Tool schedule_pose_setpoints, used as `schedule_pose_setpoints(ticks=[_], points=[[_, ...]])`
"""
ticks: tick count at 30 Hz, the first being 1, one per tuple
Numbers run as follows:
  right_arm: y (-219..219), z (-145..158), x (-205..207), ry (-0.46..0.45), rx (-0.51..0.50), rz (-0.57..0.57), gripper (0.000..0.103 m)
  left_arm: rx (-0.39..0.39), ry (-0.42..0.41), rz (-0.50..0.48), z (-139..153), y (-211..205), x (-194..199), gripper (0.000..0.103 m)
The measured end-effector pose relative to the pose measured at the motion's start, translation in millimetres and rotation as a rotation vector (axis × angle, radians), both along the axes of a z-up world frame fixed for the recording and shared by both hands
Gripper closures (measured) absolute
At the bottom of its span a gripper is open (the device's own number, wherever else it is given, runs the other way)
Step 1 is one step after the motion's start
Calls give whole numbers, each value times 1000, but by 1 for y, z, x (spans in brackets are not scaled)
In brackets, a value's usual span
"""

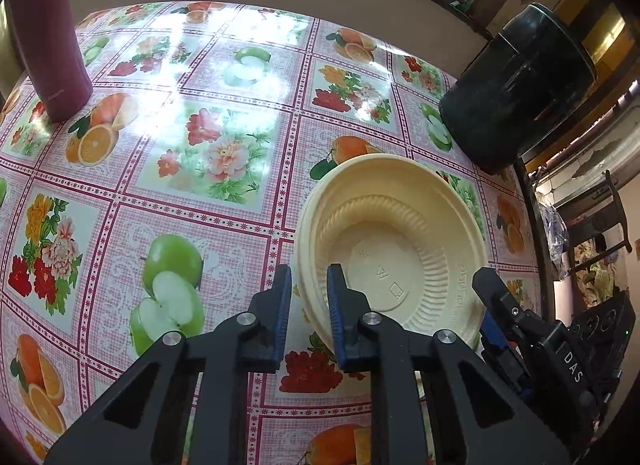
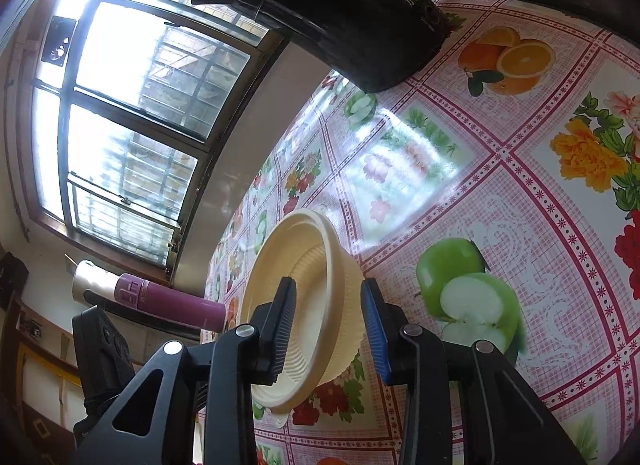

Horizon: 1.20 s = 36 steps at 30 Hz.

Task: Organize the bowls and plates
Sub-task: 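Close both tools on the cream ribbed bowl's rim, then lift the cream ribbed bowl with both tools toward the stack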

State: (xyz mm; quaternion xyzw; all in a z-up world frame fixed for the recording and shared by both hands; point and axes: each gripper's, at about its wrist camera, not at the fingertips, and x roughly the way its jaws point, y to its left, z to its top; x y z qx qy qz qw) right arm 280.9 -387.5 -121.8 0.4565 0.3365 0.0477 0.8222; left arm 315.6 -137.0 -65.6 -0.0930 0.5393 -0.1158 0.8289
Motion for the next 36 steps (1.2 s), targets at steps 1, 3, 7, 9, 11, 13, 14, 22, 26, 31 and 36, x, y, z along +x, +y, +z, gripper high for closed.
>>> schedule_pose_setpoints(ticks=[1, 3, 7, 9, 11, 13, 14, 22, 26, 31, 36], points=[[1, 0, 0, 4, -5, -3, 71, -4, 3, 0, -1, 0, 0, 90], [0, 0, 0, 5, -11, -13, 71, -24, 1, 4, -2, 1, 0, 91], [-3, 2, -3, -1, -20, -28, 75, -26, -1, 0, -2, 1, 1, 91], [-3, 1, -2, 5, -27, -26, 80, -30, -1, -2, -2, 1, 1, 91], [-2, 0, -2, 14, -38, -30, 85, -30, -3, -6, -2, 1, 0, 91], [-2, -1, -2, 17, -41, -27, 89, -34, -3, -8, -2, 1, -1, 91], [-2, -1, -2, 18, -42, -28, 89, -33, -5, -9, -2, 1, -1, 91], [1, 1, -3, 18, -49, -23, 94, -31, -11, -12, 0, 2, -7, 91], [3, 3, -6, 25, -42, -16, 94, -27, -11, -11, 0, 4, -11, 91], [9, 10, -16, 20, -47, -4, 94, -13, -33, -13, 5, 12, -26, 91], [22, 18, -29, 18, -72, 19, 94, 9, -78, -12, 15, 23, -47, 91]])
